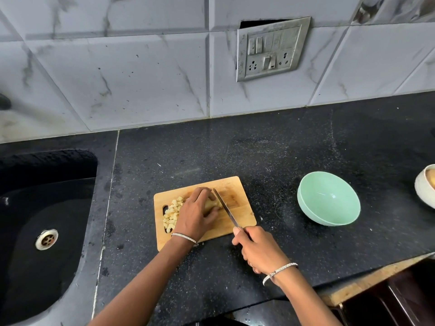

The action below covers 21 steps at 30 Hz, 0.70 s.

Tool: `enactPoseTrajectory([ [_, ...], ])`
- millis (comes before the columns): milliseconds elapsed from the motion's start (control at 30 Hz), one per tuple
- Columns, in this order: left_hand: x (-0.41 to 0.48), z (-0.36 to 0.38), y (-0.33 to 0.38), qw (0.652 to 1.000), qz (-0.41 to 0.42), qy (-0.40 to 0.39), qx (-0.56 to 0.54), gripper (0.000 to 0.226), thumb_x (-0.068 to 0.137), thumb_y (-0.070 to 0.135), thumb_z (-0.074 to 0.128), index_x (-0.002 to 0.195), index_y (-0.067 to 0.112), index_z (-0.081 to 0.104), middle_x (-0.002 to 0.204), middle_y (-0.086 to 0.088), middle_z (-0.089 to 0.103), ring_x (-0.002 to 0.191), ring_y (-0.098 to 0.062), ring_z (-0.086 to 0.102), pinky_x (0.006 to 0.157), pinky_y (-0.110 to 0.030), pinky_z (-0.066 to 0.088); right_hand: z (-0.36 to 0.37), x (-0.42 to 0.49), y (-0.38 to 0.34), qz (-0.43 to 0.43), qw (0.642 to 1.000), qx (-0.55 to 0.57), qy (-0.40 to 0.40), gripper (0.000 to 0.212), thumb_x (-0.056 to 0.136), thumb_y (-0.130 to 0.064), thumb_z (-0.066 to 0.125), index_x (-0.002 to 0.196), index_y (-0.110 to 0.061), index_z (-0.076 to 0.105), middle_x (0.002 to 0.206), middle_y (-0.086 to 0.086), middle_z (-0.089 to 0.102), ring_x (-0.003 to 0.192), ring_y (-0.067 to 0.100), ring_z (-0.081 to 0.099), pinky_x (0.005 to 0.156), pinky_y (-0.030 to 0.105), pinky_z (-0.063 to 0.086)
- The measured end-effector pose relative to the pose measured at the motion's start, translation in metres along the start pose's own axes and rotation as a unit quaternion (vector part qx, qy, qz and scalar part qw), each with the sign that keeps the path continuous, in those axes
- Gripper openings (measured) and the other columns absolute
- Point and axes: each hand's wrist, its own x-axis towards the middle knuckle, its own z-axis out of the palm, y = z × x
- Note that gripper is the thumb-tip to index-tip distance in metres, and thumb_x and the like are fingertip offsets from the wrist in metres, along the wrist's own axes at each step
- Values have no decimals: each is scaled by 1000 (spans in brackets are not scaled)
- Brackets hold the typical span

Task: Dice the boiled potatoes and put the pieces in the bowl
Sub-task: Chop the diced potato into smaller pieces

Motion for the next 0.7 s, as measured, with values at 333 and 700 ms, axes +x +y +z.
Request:
enactPoseTrajectory([
  [333,2,-3,3,999,-31,-36,20,46,74,39,75,113,26,54,119,7,55,100,-16,55,79,-25,42,8,15,17,-40,998,-19,37,40,99,-52,41,88,-24,67,56,-14,53,53,8,44,51,24,34],
  [700,-5,-1,3,981,88,0,173,19,78,50,68,87,34,74,122,8,55,118,-19,46,96,-42,37,6,13,32,-60,996,-1,69,38,99,-50,43,87,-25,68,50,-31,54,49,1,43,53,24,34],
])
